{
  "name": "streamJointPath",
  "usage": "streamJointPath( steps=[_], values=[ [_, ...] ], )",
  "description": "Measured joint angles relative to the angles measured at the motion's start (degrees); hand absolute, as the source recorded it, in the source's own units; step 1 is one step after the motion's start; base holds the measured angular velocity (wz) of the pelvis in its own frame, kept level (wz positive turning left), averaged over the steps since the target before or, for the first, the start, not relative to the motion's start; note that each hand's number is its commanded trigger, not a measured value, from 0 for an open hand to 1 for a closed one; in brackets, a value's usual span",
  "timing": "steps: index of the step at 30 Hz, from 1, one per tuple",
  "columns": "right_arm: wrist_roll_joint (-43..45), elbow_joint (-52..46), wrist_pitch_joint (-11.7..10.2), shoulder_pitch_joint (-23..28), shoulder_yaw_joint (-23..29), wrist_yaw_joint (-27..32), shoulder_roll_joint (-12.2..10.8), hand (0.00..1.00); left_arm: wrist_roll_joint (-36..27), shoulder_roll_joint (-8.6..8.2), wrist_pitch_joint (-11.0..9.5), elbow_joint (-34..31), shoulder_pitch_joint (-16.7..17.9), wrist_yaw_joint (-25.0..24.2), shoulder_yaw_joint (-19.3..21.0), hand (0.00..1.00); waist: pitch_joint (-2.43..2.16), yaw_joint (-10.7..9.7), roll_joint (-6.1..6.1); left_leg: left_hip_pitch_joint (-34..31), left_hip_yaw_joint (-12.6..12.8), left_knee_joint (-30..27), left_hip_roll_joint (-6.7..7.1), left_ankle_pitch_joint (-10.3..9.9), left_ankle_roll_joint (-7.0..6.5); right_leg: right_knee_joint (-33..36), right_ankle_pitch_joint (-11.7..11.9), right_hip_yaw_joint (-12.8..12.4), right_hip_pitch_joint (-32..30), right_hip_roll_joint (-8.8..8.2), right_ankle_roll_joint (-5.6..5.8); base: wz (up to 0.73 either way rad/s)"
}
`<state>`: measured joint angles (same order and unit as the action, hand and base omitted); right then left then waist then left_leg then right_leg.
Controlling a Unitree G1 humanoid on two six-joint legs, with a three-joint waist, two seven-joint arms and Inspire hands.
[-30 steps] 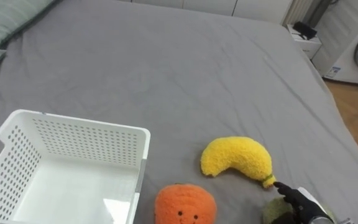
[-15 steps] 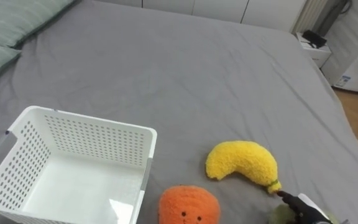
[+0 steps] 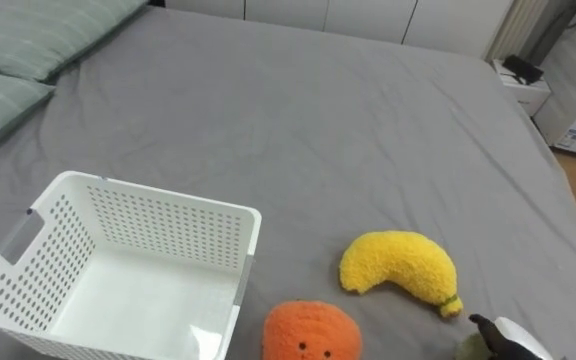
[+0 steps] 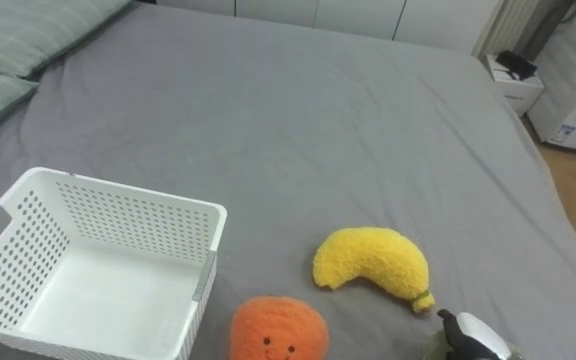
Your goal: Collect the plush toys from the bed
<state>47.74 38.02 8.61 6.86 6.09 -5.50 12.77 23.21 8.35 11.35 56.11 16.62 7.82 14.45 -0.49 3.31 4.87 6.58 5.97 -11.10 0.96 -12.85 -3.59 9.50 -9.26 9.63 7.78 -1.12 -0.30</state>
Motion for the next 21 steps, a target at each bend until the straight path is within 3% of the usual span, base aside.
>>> streamJointPath(
  steps=[3,4,5,6,8,16,21],
  values=[
    [0.03,0.05,-0.03,0.02,0.02,0.65,0.05,0.00,0.00,0.00,-0.04,-0.08,0.01,0.00,0.00,0.00,0.01,-0.09,0.04,-0.05,0.02,0.00,0.08,0.00,0.00,-0.45,-0.04,-0.02,0.08,-0.15,0.05,0.00],
    [0.01,0.13,-0.04,0.03,0.02,0.73,0.07,0.13,0.01,0.00,-0.04,-0.13,0.01,0.00,0.01,0.00,0.02,-0.09,0.05,-0.07,0.00,0.00,0.10,0.00,-0.01,-0.66,-0.04,0.04,0.08,-0.34,0.06,0.00],
    [-0.01,0.63,-0.29,0.03,0.03,1.01,0.24,0.59,0.05,0.00,-0.04,-0.32,0.01,0.00,0.03,0.00,0.00,-0.07,0.09,-0.06,-0.04,0.09,0.13,0.00,-0.01,-0.77,-0.08,0.12,0.03,-0.48,0.12,0.00],
    [-0.01,1.17,-0.44,0.01,0.03,1.19,0.50,0.64,0.05,0.00,-0.05,-0.57,0.02,0.00,0.03,0.00,-0.02,-0.02,0.14,-0.06,-0.06,0.21,0.16,0.00,-0.01,-0.82,-0.12,0.17,-0.03,-0.52,0.18,0.00],
    [0.03,1.42,-0.45,-0.05,0.18,1.57,0.72,1.00,0.06,0.01,-0.11,-0.99,0.16,0.01,0.09,0.00,-0.03,0.01,0.26,-0.05,-0.05,0.40,0.19,0.01,-0.02,-0.83,-0.13,0.13,-0.03,-0.53,0.19,0.00],
    [0.02,2.07,-0.53,-1.00,0.28,3.60,1.33,1.00,0.05,0.08,-0.38,-1.58,0.23,0.06,0.15,0.00,0.21,-0.01,1.49,-0.10,-0.01,0.72,0.21,0.01,-0.02,-0.84,-0.13,0.34,-0.31,-0.35,0.20,0.00],
    [-0.10,2.76,-0.28,-0.02,0.27,3.78,1.36,1.00,0.02,0.15,-0.44,-1.59,0.38,0.48,0.13,0.00,0.18,-0.04,1.41,-0.04,-0.03,0.74,0.22,0.01,-0.03,-0.79,-0.11,0.58,-0.01,-0.34,0.21,0.00]
  ],
)
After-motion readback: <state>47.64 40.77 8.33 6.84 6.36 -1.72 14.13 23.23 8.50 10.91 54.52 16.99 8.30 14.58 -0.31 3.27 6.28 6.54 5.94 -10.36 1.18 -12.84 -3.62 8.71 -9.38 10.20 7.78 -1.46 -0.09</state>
